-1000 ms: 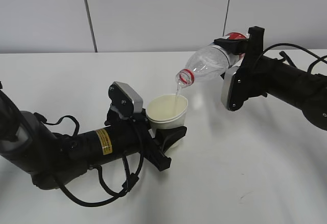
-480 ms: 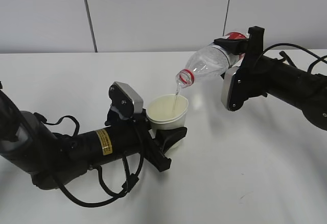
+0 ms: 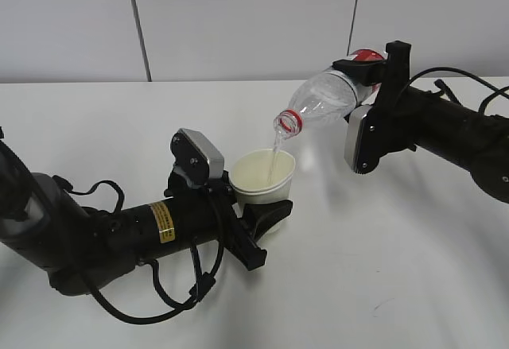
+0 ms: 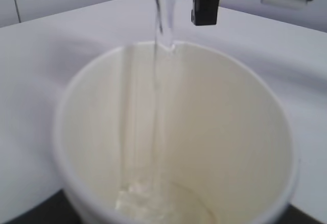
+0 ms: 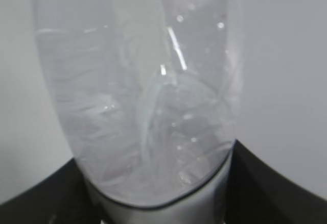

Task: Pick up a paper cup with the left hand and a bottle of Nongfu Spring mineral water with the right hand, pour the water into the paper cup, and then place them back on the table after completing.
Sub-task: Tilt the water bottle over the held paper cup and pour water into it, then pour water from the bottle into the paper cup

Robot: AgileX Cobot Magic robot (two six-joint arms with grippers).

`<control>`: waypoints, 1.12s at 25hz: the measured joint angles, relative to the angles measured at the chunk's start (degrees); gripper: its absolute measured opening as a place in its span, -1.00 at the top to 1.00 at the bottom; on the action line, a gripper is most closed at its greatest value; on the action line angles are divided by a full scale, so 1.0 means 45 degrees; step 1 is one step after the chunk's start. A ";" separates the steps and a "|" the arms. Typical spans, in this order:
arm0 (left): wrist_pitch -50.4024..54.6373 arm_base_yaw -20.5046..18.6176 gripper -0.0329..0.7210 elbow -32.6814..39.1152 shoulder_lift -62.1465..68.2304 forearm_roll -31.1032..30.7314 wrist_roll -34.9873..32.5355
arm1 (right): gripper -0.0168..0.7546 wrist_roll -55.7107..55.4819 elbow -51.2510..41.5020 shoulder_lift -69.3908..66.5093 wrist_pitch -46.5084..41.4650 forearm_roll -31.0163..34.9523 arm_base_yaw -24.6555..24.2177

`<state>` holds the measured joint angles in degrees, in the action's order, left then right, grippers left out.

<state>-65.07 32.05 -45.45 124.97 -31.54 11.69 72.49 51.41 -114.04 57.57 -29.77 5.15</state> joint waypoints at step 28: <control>0.0000 0.0000 -0.04 0.0000 0.0000 -0.0028 0.0000 | -0.18 0.0324 0.0000 0.0020 0.0094 0.0231 0.0000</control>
<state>-65.07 32.05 -45.45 124.97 -31.66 11.69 73.95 51.41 -113.95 58.00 -28.73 5.15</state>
